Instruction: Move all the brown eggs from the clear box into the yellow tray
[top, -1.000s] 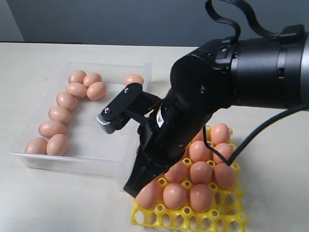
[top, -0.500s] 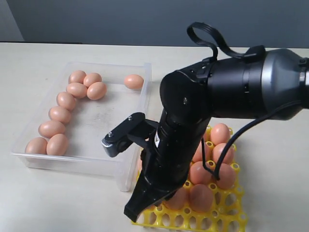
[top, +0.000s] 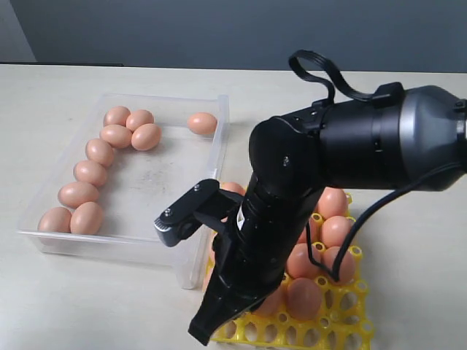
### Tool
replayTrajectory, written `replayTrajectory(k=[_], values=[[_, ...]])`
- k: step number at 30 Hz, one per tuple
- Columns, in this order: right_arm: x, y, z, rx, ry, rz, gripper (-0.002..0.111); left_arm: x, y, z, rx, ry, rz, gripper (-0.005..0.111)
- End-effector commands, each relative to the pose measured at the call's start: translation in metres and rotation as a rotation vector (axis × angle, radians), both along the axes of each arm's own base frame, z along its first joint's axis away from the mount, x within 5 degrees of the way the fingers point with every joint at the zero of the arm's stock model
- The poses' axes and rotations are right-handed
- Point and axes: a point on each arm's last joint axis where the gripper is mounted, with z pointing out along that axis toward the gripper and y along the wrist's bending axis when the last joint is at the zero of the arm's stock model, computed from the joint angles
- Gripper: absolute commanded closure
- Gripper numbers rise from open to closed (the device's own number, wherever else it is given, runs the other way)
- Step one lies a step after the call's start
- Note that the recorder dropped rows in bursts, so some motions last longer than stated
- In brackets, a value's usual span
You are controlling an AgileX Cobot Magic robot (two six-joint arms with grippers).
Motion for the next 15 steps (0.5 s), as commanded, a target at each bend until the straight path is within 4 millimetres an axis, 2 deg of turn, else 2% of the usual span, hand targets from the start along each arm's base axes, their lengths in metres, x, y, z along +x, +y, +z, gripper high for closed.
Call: replayTrajectory(k=[1,5,15], values=[[0.000,0.000,0.011,0.050,-0.036,-0.004,0.108,0.000,0.000,0.000,0.003,-0.012,-0.005,0.106],[0.001,0.001,0.009,0.054,-0.038,-0.010,0.108,0.000,0.000,0.000,0.003,-0.012,-0.005,0.106],[0.003,0.006,-0.025,-0.026,0.031,-0.006,0.108,0.000,0.000,0.000,0.003,-0.012,-0.005,0.106]])
